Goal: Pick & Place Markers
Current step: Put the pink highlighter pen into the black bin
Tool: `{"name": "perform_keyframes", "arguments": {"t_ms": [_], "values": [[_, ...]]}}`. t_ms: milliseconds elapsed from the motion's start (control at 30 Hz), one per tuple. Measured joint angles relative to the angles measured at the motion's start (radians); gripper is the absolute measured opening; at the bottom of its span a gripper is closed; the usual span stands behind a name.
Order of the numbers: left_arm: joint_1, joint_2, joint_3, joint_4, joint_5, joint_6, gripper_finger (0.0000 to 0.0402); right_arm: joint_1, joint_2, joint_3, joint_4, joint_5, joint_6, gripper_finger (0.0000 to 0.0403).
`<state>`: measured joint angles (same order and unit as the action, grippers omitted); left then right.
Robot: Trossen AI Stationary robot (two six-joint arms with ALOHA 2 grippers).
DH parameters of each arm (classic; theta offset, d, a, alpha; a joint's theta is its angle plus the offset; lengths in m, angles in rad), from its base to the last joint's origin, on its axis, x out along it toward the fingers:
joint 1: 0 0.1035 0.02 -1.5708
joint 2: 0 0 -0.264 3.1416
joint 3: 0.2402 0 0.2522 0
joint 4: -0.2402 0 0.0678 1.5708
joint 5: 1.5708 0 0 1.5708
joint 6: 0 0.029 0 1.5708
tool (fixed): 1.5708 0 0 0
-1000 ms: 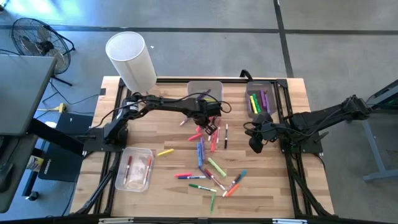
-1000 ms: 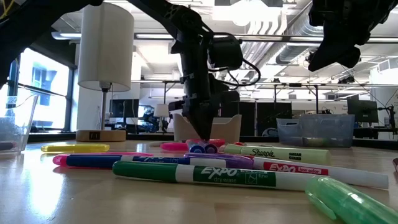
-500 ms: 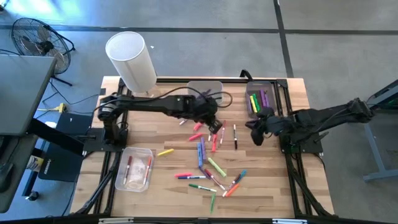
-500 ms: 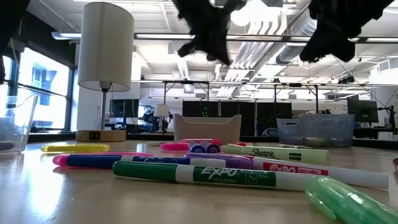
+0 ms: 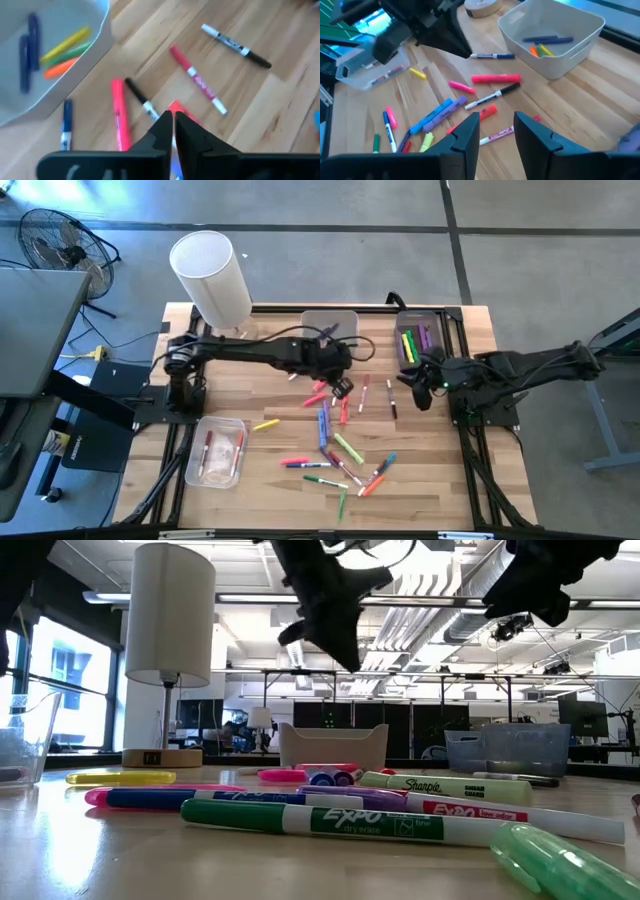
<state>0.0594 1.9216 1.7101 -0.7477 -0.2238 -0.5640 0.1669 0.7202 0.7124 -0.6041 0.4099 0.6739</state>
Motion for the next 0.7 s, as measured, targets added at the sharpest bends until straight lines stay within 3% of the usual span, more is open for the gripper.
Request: {"name": "perform_keyframes", "arguments": {"t_ms": [333, 533, 633, 700], "values": [[0.057, 0.125, 0.000, -0.063, 0.046, 0.018, 0.0125, 0.000, 0.041, -0.001, 0.003, -0.028, 0.032, 0.0111], [0.115, 0.191, -0.005, -0.097, 0.148, 0.030, 0.0133, 0.000, 0.045, -0.001, 0.003, -0.027, 0.058, 0.0111], [0.124, 0.229, 0.012, -0.028, 0.166, 0.040, 0.0133, 0.000, 0.046, -0.001, 0.003, -0.027, 0.063, 0.0110], [0.125, 0.238, -0.002, -0.108, 0.166, 0.039, 0.0133, 0.000, 0.046, -0.001, 0.003, -0.027, 0.075, 0.0110]]}}
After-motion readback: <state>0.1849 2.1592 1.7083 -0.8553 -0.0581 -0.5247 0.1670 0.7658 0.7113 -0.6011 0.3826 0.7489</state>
